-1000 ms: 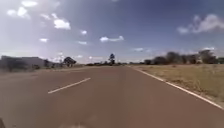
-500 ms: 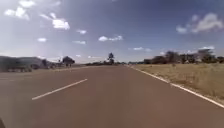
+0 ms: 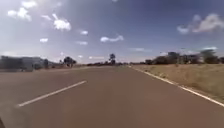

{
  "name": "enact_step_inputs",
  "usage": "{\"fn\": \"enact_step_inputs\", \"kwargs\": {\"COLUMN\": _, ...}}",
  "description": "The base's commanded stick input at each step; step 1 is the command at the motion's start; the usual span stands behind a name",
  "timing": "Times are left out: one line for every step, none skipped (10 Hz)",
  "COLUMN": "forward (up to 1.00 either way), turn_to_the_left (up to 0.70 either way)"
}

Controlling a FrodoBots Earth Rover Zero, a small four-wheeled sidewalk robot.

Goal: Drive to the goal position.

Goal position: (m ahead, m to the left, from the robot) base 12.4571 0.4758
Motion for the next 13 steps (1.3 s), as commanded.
{"fn": "enact_step_inputs", "kwargs": {"forward": 0.85, "turn_to_the_left": -0.34}}
{"fn": "enact_step_inputs", "kwargs": {"forward": 0.85, "turn_to_the_left": -0.34}}
{"fn": "enact_step_inputs", "kwargs": {"forward": 0.85, "turn_to_the_left": -0.34}}
{"fn": "enact_step_inputs", "kwargs": {"forward": 0.85, "turn_to_the_left": -0.34}}
{"fn": "enact_step_inputs", "kwargs": {"forward": 0.85, "turn_to_the_left": -0.34}}
{"fn": "enact_step_inputs", "kwargs": {"forward": 0.85, "turn_to_the_left": -0.34}}
{"fn": "enact_step_inputs", "kwargs": {"forward": 0.85, "turn_to_the_left": -0.34}}
{"fn": "enact_step_inputs", "kwargs": {"forward": 0.85, "turn_to_the_left": -0.20}}
{"fn": "enact_step_inputs", "kwargs": {"forward": 0.85, "turn_to_the_left": 0.00}}
{"fn": "enact_step_inputs", "kwargs": {"forward": 0.85, "turn_to_the_left": 0.00}}
{"fn": "enact_step_inputs", "kwargs": {"forward": 0.85, "turn_to_the_left": 0.00}}
{"fn": "enact_step_inputs", "kwargs": {"forward": 0.85, "turn_to_the_left": 0.00}}
{"fn": "enact_step_inputs", "kwargs": {"forward": 0.85, "turn_to_the_left": 0.00}}
